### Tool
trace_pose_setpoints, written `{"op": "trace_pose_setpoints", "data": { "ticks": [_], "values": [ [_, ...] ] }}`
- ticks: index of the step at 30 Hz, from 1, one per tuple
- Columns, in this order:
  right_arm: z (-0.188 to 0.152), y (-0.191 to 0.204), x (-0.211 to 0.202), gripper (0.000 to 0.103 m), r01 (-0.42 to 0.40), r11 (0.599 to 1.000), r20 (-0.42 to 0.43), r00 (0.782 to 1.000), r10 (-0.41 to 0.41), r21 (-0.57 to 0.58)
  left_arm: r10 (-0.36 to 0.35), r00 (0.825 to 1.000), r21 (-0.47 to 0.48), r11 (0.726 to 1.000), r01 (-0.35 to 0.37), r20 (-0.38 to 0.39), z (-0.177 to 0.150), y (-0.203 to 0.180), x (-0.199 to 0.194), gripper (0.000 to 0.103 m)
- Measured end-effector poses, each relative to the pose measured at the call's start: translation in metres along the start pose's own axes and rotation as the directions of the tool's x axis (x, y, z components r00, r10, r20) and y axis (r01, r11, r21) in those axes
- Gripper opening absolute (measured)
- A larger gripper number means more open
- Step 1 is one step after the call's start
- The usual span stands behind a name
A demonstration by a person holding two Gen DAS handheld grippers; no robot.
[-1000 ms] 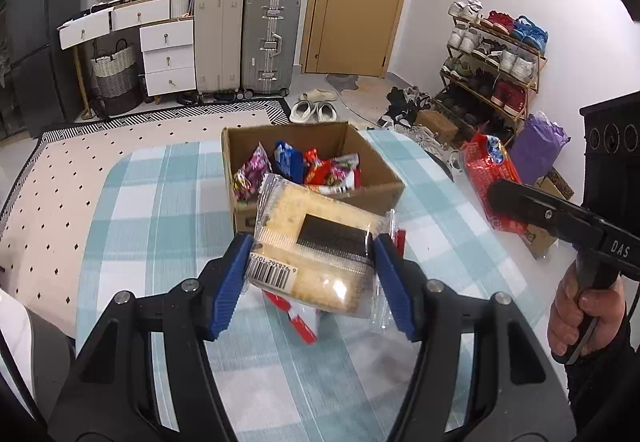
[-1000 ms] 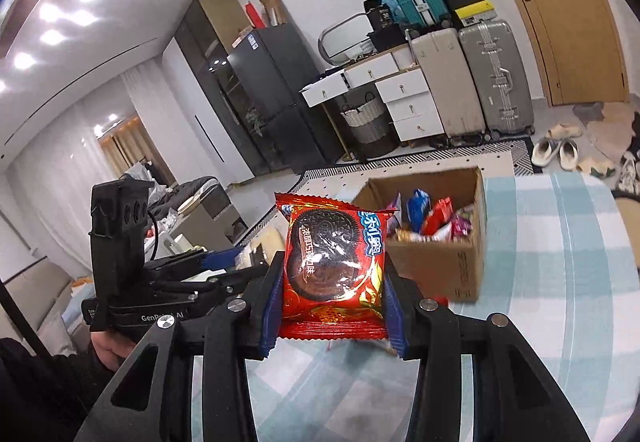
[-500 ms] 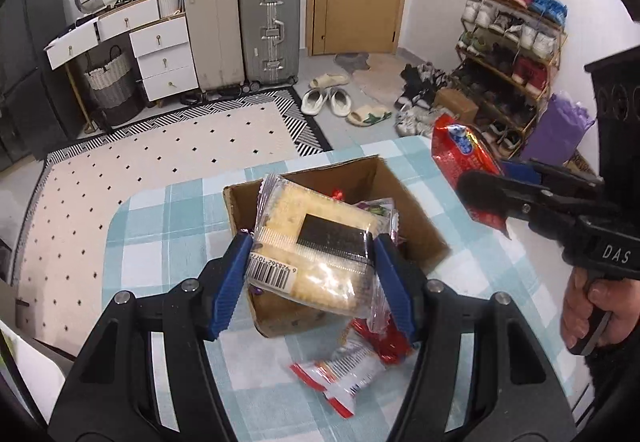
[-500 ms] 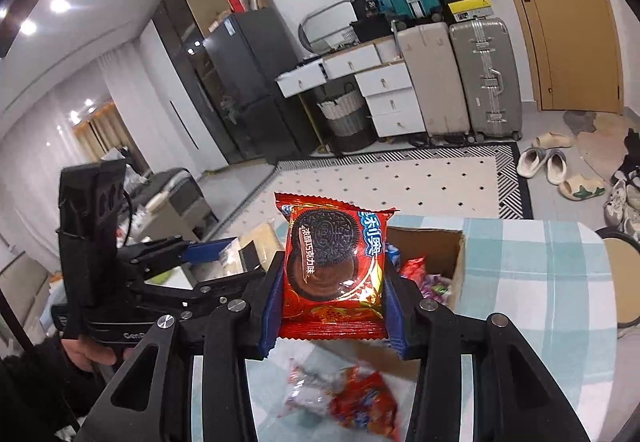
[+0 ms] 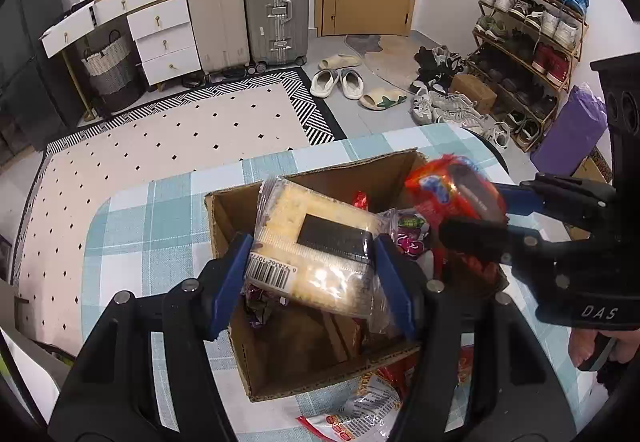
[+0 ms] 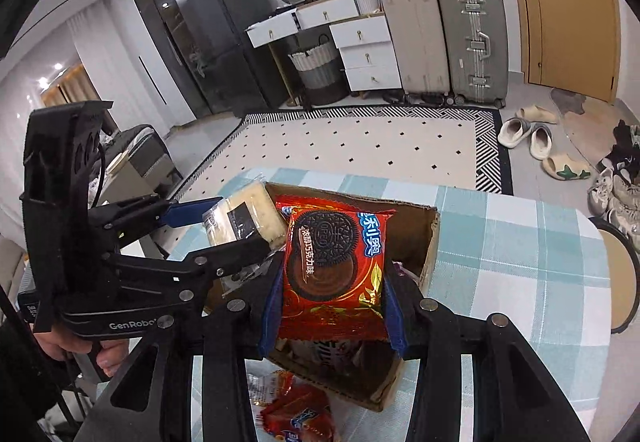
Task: Organize snacks
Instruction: 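Carry the cracker and Oreo packets over the SF box and lower them in, then open both grippers and move them back toward the remaining snack bags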
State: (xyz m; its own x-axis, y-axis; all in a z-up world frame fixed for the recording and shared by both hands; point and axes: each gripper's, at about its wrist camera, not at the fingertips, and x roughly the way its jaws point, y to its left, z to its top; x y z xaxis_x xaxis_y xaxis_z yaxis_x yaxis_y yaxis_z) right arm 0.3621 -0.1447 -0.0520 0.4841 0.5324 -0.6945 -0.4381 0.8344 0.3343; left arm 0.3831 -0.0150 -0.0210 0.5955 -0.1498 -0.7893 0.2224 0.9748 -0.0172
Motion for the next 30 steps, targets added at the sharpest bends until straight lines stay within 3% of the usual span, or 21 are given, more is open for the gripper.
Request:
{"op": "trace_pose_setpoints", "data": {
  "ticks": [4,9,12,14,15,16,19,30],
  "values": [
    [-0.002,0.005,0.01,0.045,0.021,0.998,0.009,1.0,-0.021,-0.053,0.002,1.0,0.003,1.0,-0.002,-0.003,-0.003,0.003,0.008,0.06],
    [-0.005,0.003,0.011,0.054,0.022,0.999,0.023,1.0,-0.021,-0.034,-0.018,1.0,0.013,1.0,0.018,0.001,-0.006,0.003,0.012,0.06],
    [-0.008,0.002,0.005,0.056,0.026,0.999,0.04,0.999,-0.024,-0.037,0.0,1.0,0.014,1.0,0.0,-0.005,-0.009,0.004,0.01,0.07],
    [-0.009,0.003,-0.004,0.061,0.018,1.0,0.053,0.998,-0.017,-0.023,-0.006,1.0,0.001,1.0,0.006,0.012,-0.013,0.007,0.002,0.079],
    [-0.01,0.003,-0.007,0.069,0.015,1.0,0.061,0.998,-0.013,-0.019,-0.008,1.0,-0.006,1.0,0.008,0.019,-0.016,0.007,-0.002,0.081],
    [-0.011,0.004,-0.011,0.077,0.015,1.0,0.07,0.997,-0.014,-0.018,-0.003,1.0,-0.016,1.0,0.004,0.023,-0.017,0.008,-0.005,0.082],
    [-0.015,0.01,-0.025,0.085,0.015,0.999,0.1,0.995,-0.012,-0.034,0.033,0.999,-0.041,0.999,-0.032,0.036,-0.024,0.011,-0.015,0.083],
    [-0.05,0.034,-0.074,0.095,0.015,1.0,0.208,0.978,-0.012,-0.015,0.069,0.989,-0.074,0.995,-0.059,0.134,-0.057,0.013,-0.069,0.084]
  ]
}}
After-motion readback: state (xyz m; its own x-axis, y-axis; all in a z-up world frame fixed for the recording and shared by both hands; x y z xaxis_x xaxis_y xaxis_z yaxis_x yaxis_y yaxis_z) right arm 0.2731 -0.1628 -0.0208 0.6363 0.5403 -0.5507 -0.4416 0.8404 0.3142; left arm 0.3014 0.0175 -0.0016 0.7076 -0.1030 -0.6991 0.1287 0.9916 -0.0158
